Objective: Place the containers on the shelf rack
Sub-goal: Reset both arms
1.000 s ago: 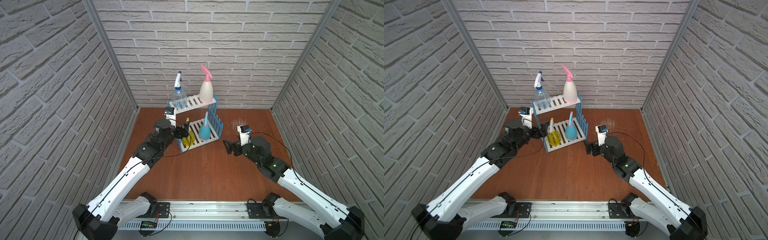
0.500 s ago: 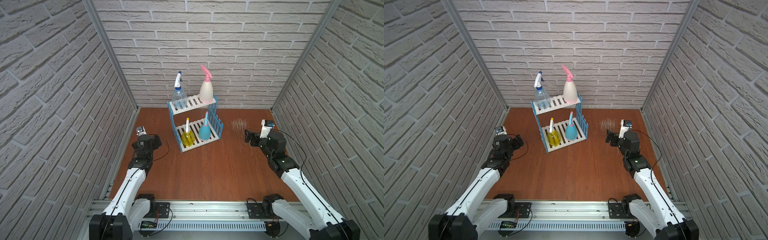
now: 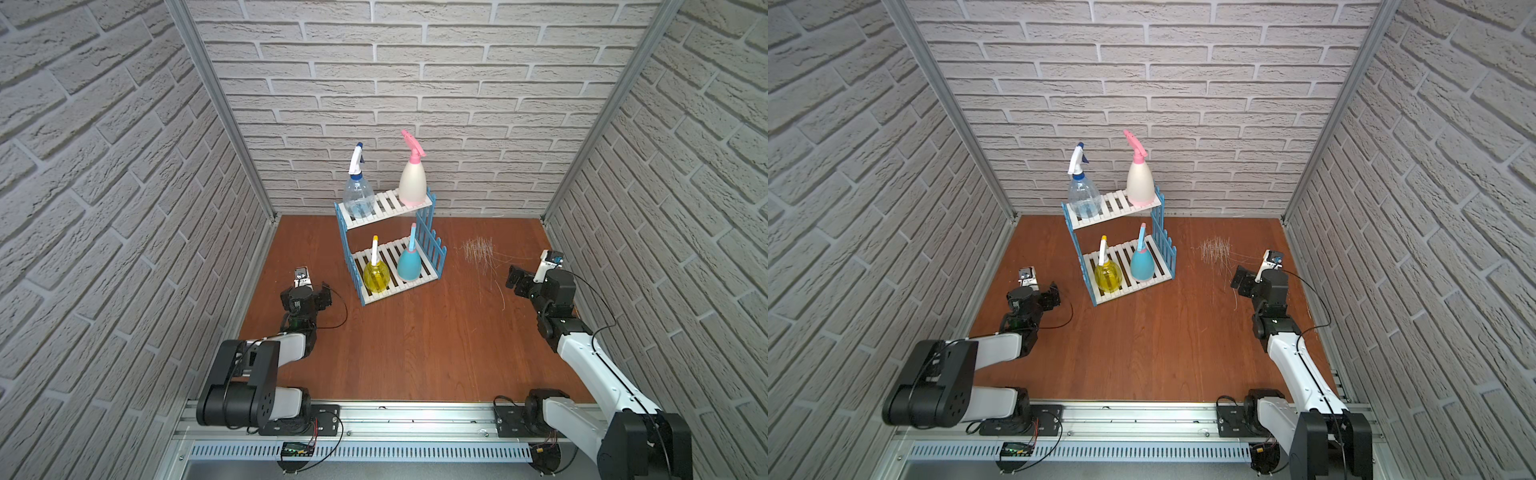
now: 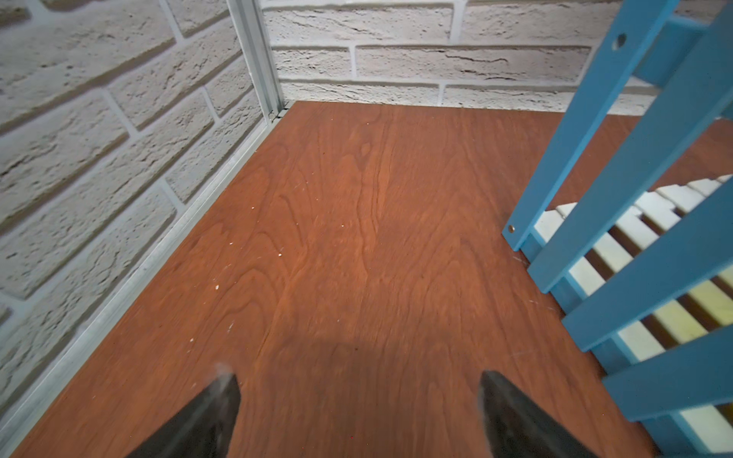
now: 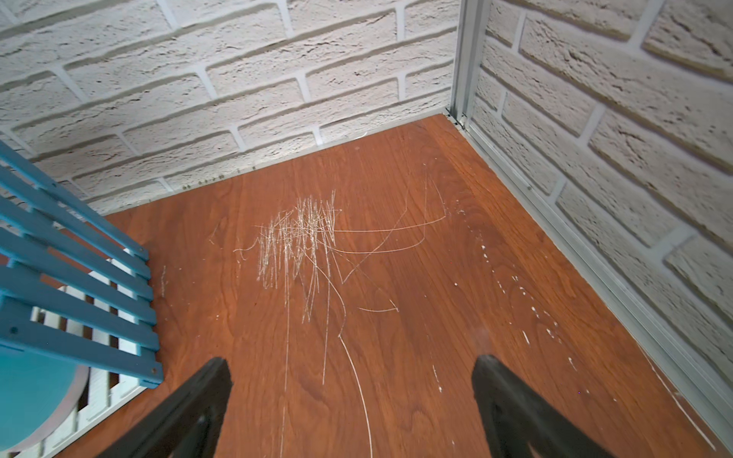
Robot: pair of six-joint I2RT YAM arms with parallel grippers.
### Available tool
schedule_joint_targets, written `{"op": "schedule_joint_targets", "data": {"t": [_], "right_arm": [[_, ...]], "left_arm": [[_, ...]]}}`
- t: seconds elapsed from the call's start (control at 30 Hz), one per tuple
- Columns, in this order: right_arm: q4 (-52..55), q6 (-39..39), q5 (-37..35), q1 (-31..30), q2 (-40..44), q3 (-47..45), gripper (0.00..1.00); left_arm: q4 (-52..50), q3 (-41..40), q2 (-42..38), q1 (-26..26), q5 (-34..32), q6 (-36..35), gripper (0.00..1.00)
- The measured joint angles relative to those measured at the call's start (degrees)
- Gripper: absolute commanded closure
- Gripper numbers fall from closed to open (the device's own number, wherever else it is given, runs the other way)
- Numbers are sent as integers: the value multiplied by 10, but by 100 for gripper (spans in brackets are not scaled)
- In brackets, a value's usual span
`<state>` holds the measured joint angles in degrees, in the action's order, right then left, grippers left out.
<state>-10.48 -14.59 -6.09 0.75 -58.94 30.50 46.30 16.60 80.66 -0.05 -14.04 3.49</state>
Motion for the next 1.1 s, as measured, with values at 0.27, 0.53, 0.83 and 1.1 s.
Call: {"op": "schedule_joint_targets", "data": {"t": [0.27,0.53,0.83,1.1], "right_arm": [[-55,19,-11,19,-30,-54,1],[-149,30,-23,30,-132,-75,1],[-277,35,13,30,-231,-86,1],[-383,69,56,16,-282,-91,1]], "left_arm": [[26,39,84,35,49,-1,2],[30,50,84,46,58,7,2],[27,50,84,46,68,7,2],[21,50,84,46,77,7,2]]}}
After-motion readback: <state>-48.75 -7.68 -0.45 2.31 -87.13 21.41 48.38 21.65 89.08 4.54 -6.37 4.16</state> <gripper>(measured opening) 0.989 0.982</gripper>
